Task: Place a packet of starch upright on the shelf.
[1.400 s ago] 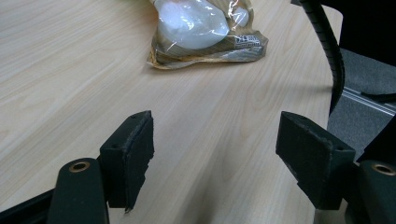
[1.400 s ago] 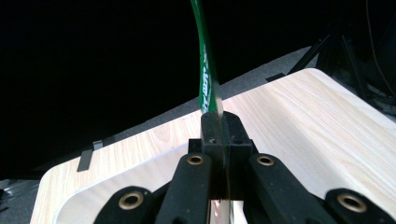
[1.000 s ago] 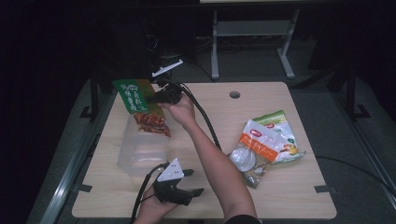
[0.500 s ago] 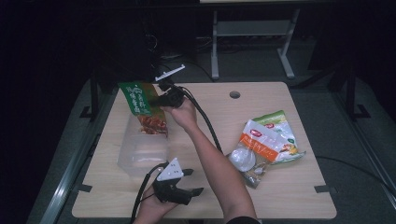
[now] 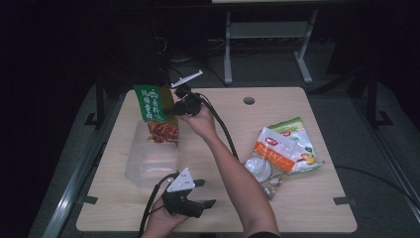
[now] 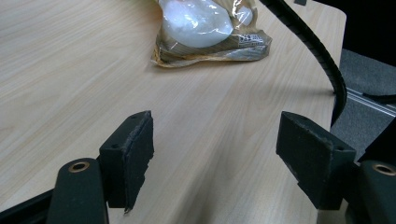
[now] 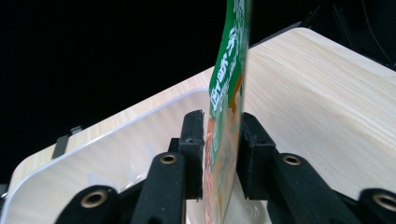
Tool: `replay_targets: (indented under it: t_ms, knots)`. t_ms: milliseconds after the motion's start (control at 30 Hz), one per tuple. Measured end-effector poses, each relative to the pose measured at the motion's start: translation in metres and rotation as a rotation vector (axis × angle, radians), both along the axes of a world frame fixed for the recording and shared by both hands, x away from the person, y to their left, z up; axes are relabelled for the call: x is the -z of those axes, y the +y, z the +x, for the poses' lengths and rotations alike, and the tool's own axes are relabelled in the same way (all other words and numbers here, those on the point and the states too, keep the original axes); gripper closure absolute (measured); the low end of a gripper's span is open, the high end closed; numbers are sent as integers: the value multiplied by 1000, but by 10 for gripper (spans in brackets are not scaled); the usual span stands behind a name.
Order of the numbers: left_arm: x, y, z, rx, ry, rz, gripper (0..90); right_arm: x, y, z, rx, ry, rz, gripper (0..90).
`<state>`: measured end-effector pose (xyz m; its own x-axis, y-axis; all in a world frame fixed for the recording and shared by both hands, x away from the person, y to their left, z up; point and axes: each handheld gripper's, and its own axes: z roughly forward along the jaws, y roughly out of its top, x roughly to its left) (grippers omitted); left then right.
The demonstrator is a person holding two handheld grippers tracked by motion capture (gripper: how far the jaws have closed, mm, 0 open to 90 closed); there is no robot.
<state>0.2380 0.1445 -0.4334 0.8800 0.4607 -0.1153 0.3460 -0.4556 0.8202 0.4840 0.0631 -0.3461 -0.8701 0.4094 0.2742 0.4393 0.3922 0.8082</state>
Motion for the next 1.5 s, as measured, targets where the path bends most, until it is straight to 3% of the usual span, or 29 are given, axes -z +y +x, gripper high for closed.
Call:
replay_targets:
  t_ms: [133,267,467,500,867,1167,1500]
  knots:
    - [0,0,0,-1,3,1,270,-5,-10,-5,-6,-14,6,612]
    - [0,-1,-1,2,6,1,270,-9,-30,-19,-24,-67,5,530]
    - [2,-4,-2,13,13,10,268,-9,-59,-37,-49,-107,22,515]
    - [2,-5,-3,16,13,10,267,-9,-71,-48,-63,-113,40,510]
    - [4,-9,-8,29,30,11,265,-11,-111,-94,-123,-176,51,479]
    - [6,-11,-9,35,34,8,264,-3,-144,-119,-118,-163,44,464]
    - [6,-12,-9,41,28,8,264,7,-169,-131,-84,-140,23,452]
